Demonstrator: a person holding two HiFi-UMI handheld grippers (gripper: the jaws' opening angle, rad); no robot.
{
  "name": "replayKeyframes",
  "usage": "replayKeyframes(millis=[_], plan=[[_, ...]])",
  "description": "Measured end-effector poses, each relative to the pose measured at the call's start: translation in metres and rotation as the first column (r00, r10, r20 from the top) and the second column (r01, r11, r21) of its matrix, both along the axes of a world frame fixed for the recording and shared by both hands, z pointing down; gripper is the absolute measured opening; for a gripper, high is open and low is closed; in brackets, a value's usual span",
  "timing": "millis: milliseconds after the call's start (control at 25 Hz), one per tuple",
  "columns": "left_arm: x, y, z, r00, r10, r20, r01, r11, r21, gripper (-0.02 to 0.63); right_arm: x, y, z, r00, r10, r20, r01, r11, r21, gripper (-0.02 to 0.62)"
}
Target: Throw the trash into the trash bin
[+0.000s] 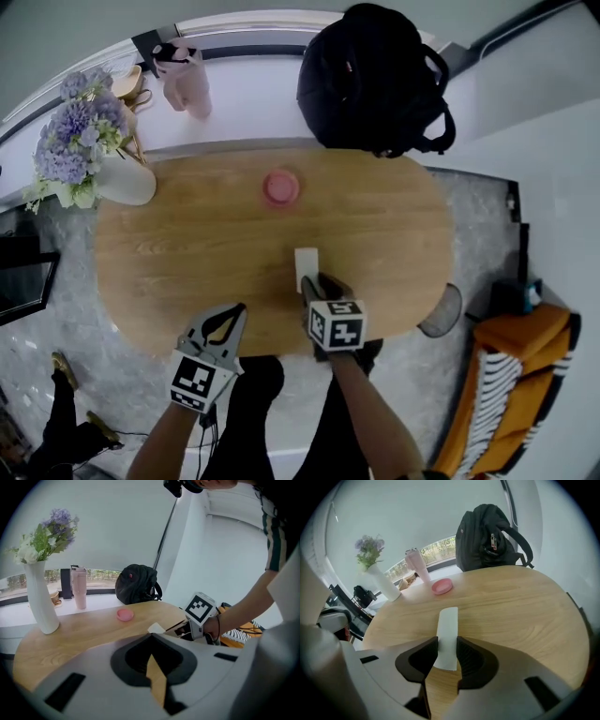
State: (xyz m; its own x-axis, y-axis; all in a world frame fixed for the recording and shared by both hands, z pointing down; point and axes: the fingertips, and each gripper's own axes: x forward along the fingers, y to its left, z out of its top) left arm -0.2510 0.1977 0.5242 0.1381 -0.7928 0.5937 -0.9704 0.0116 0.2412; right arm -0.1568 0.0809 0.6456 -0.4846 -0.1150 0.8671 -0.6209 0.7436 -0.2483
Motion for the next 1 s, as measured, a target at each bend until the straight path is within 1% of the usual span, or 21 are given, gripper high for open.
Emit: replayKeyframes(millis=[80, 160, 320, 400, 640, 800, 1000], plan=[[0.011, -0.009, 0.002, 1.000, 0.015, 0.022, -0.015, 1.000, -0.004, -0.002, 0.015, -0.006, -0.005, 1.000, 0.012, 0.026, -0.012, 1.000, 0.005, 0.118], [0.024, -0.019, 0.001, 0.999, 0.021, 0.035, -0.021, 1.000, -0.007, -0.002, 0.036, -0.014, -0.006, 0.998, 0.043, 0.050, -0.043, 0.999, -0.004, 0.115], [0.057, -0.039, -0.006, 0.999, 0.020, 0.046, -0.020, 1.000, -0.011, -0.002, 0.084, -0.036, -0.014, 0.994, 0.085, 0.074, -0.085, 0.996, -0.005, 0.115], [0.079, -0.053, -0.008, 0.999, 0.028, 0.041, -0.027, 0.999, -0.018, -0.002, 0.112, -0.049, -0.018, 0.991, 0.109, 0.082, -0.109, 0.994, -0.005, 0.114], [0.153, -0.105, -0.004, 0.992, 0.122, 0.044, -0.122, 0.992, -0.023, -0.002, 0.200, -0.093, -0.024, 0.976, 0.200, 0.091, -0.201, 0.979, 0.007, 0.103], [0.203, -0.141, 0.001, 0.983, 0.183, 0.034, -0.182, 0.983, -0.020, -0.002, 0.260, -0.119, -0.027, 0.958, 0.270, 0.096, -0.273, 0.962, 0.014, 0.098], [0.265, -0.184, 0.007, 0.965, 0.261, 0.014, -0.261, 0.965, -0.018, -0.002, 0.338, -0.151, -0.021, 0.919, 0.384, 0.092, -0.387, 0.922, 0.012, 0.088]])
